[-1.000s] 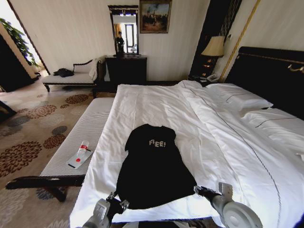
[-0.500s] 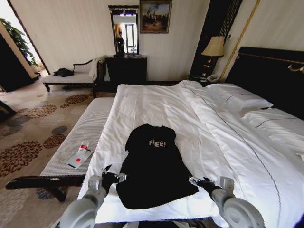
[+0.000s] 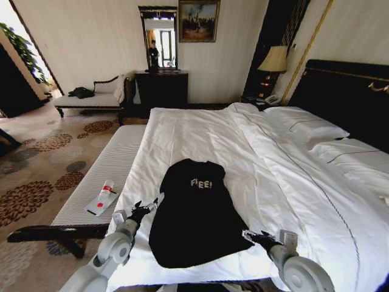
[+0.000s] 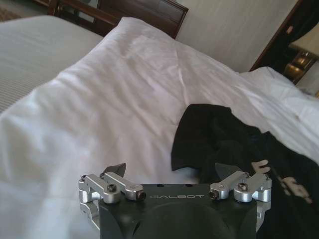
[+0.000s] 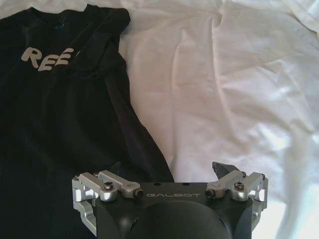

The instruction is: Fold the clothes on the bed.

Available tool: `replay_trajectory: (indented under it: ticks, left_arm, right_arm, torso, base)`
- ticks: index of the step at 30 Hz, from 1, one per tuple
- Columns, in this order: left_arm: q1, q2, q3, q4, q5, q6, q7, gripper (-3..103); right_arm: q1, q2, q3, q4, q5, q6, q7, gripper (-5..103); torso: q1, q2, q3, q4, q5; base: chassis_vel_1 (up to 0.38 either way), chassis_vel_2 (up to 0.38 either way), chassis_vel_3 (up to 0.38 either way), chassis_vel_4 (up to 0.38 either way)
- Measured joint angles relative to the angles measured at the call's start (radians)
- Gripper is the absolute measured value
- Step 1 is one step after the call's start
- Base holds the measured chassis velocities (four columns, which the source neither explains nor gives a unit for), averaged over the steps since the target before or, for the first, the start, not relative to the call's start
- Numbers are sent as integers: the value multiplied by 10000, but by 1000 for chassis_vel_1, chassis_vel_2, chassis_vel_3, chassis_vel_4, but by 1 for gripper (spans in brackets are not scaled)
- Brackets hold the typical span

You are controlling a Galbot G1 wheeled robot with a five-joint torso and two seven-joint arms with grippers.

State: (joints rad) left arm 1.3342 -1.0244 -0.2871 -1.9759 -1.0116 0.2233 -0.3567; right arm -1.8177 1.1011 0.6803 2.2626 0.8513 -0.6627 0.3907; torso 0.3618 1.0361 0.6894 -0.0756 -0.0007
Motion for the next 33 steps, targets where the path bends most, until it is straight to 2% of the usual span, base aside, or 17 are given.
replay_trajectory:
  ticks: [3,9,11,14,21,25,29,33]
  left_arm:
    - [-295,-251,10,62,-885,-4,38,100]
    - [-462,-407,-34,356,-1634,80,215,100]
    - [-698,-627,2,593,-2134,159,272,98]
    - [-863,-785,52,789,-2305,186,273,97]
    - [-1415,-1344,96,1843,-3326,439,268,93]
    - [-1483,-1534,88,2101,-3541,547,287,90]
    - [-1625,-1790,102,2316,-3754,661,445,82]
    - [-1826,-1936,89,2563,-3857,681,531,81]
  right_arm:
    - [-71,42,14,-67,-38,-30,-10,100]
    - [-94,47,59,-116,-36,-56,-10,100]
    - [-60,28,19,-116,-20,-106,-10,100]
    - [-33,11,-8,-114,-4,-146,-11,100]
    - [-135,-47,108,-58,40,-183,-29,100]
    - [-184,-49,146,-54,57,-183,-35,100]
    - [-160,-145,221,22,599,-323,-20,100]
    - [-158,-191,257,30,685,-348,-13,100]
  torso:
    - [-1,0,-1,-2,3]
    - [0,0,0,3,3]
    - [-1,0,0,3,2]
    - [-1,0,0,1,2]
    - [-1,0,0,0,2]
    - [-2,0,0,1,2]
    - [-2,0,-1,1,3]
    - [-2,0,0,1,2]
  base:
    - [0,0,0,0]
    - [0,0,0,0]
    - [0,0,0,0]
    - [0,0,0,0]
    - [0,0,0,0]
    - [0,0,0,0]
    - [0,0,0,0]
    - [0,0,0,0]
